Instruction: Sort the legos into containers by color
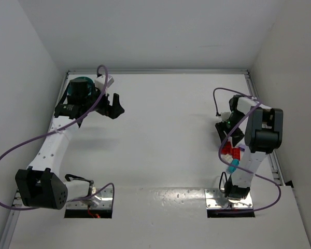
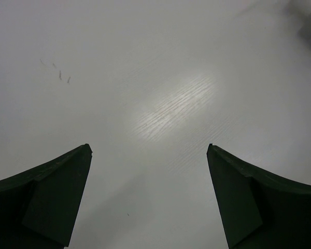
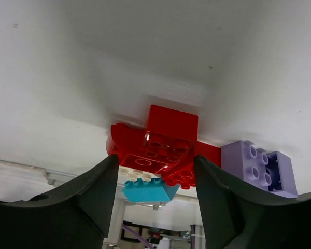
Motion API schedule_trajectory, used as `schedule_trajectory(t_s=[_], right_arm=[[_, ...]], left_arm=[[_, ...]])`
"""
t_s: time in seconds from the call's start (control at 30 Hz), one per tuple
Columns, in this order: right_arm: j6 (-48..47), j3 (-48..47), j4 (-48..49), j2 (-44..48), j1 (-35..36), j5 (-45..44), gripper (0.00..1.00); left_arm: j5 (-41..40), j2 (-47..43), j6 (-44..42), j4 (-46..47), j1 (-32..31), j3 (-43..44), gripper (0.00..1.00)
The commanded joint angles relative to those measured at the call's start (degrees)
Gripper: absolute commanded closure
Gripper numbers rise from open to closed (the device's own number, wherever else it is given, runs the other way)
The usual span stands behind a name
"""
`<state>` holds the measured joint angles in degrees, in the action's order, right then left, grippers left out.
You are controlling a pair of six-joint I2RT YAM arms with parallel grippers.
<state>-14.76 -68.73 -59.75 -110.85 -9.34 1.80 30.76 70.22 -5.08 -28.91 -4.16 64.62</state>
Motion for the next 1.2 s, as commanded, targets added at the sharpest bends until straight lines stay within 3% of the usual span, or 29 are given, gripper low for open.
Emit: schedule_trajectory(t_s=[0.0, 0.63, 0.77, 1.0, 1.17], right_arm=[[2.81, 0.53, 2.08, -0.50, -0.76, -2.07, 0.41], [6.85, -6.50, -0.90, -6.48, -3.58, 6.63, 0.44], [6.85, -7.12, -0.90, -7.01, -3.58, 9.10, 0.49], [4.83, -9.13, -2.04, -7.54, -1.91, 18.66, 0.52], [4.04, -11.33, -2.66, -6.58, -1.91, 19.82, 0.40]], left_arm=[[-0.18, 0.01, 1.39, 2.98, -0.23, -0.64, 0.00], [-0.71, 0.54, 2.53, 4.56, -0.23, -1.69, 0.00], [-0.71, 1.15, 3.06, 5.09, -0.23, -1.16, 0.00], [-0.71, 2.38, 3.06, 5.61, -0.23, -0.64, 0.00], [-0.71, 2.38, 3.68, 5.61, -0.23, -0.11, 0.00]])
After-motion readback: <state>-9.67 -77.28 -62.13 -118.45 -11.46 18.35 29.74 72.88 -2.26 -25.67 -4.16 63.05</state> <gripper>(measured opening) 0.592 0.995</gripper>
